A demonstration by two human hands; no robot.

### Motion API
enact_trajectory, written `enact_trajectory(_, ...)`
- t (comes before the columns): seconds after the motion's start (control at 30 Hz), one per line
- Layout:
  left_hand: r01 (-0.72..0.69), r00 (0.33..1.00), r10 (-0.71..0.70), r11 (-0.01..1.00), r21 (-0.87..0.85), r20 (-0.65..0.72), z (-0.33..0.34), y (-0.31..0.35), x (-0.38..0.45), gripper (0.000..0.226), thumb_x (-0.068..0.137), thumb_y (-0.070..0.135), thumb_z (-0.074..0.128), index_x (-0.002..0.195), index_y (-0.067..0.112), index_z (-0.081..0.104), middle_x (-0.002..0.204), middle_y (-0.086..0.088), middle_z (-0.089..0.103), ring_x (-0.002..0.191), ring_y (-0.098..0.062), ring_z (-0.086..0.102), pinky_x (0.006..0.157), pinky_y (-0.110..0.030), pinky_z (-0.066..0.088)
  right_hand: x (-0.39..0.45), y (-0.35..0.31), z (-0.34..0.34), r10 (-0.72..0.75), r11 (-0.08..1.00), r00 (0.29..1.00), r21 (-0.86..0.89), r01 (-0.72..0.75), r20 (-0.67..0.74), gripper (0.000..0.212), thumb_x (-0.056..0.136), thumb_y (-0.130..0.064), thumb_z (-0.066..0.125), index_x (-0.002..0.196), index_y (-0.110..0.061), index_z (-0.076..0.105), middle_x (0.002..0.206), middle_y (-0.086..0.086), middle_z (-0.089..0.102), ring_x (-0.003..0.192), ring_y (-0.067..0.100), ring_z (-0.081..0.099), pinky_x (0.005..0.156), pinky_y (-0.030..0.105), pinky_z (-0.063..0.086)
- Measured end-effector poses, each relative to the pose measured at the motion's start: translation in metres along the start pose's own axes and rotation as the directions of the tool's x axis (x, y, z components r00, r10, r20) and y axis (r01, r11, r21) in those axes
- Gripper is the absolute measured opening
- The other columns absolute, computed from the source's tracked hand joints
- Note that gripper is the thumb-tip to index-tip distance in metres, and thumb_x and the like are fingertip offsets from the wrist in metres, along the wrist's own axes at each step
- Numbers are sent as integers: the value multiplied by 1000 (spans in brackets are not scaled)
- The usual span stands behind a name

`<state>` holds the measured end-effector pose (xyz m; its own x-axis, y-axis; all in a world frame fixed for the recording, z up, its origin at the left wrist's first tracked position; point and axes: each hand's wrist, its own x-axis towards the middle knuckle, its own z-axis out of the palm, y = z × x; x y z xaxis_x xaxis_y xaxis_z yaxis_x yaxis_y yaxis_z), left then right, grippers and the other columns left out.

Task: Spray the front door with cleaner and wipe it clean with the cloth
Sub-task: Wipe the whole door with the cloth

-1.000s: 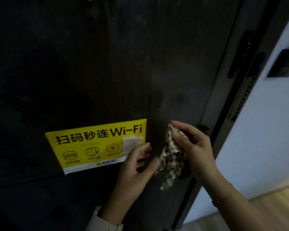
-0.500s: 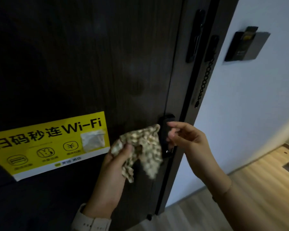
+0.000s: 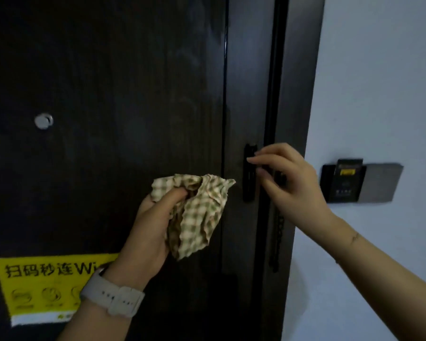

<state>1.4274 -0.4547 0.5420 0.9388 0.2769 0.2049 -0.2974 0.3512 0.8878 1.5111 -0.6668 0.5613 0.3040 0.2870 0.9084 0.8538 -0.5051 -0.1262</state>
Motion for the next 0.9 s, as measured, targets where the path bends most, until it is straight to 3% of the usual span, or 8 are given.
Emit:
enact_trajectory(0.13,-309,951,309,949,68,16,39,52,19,37,91,4,56,117,30,58,100,4,75,95,-12,71,79,-28,57,79,31,-33,-216,962,974,-182,202,-63,23,91,-13,57,111,-13,70,119,6,58,114,22,52,98,22,38)
enact_trajectory(0.3,-573,818,567,791,213,97,81,134,50,21,96,10,49,99,19,67,111,0,69,104,-13,66,86,-27,52,173,49,-61,-374,868,913,-408,284,-160,36,95,-23,51,126,-10,62,138,14,49,128,30,43,103,36,38)
enact_trajectory(0.4,-709,702,677,632,313,223,109,178,76,32,88,43,55,102,20,70,109,11,69,105,1,62,87,-21,45,218,57,-67,-359,850,911,-474,229,-204,43,98,-29,47,136,-10,53,147,13,41,134,31,39,109,41,38)
enact_trajectory(0.5,-802,525,792,337,493,313,138,220,109,24,92,37,58,108,20,67,109,20,63,101,15,55,81,-10,42,247,62,-63,-321,860,908,-484,161,-268,49,99,-35,39,139,-8,50,149,14,40,136,32,38,111,45,36)
enact_trajectory(0.6,-846,306,850,36,532,429,164,261,141,14,93,20,61,108,19,60,107,19,60,97,18,53,79,-3,44,254,66,-54,-316,849,894,-516,117,-319,49,99,-34,39,140,-10,49,151,13,39,139,30,34,115,44,31)
enact_trajectory(0.7,-809,138,823,-227,542,551,184,297,170,32,89,11,65,119,20,57,114,15,61,103,13,53,88,-2,40,253,68,-53,-313,853,888,-511,108,-336,52,97,-35,37,142,-11,46,152,9,38,142,26,32,116,40,30)
enact_trajectory(0.8,-696,73,759,-426,578,647,194,316,196,33,89,11,66,121,13,65,130,3,60,118,-5,53,101,-12,38,254,71,-53,-316,842,890,-529,104,-328,52,97,-37,35,142,-13,48,153,7,37,142,23,31,117,37,28)
enact_trajectory(0.9,-656,67,783,-432,618,618,196,305,207,35,93,36,60,119,14,69,132,4,61,119,-12,55,103,-27,41,254,72,-53,-313,846,893,-523,107,-322,53,96,-39,34,141,-15,48,153,6,37,142,22,32,116,38,29)
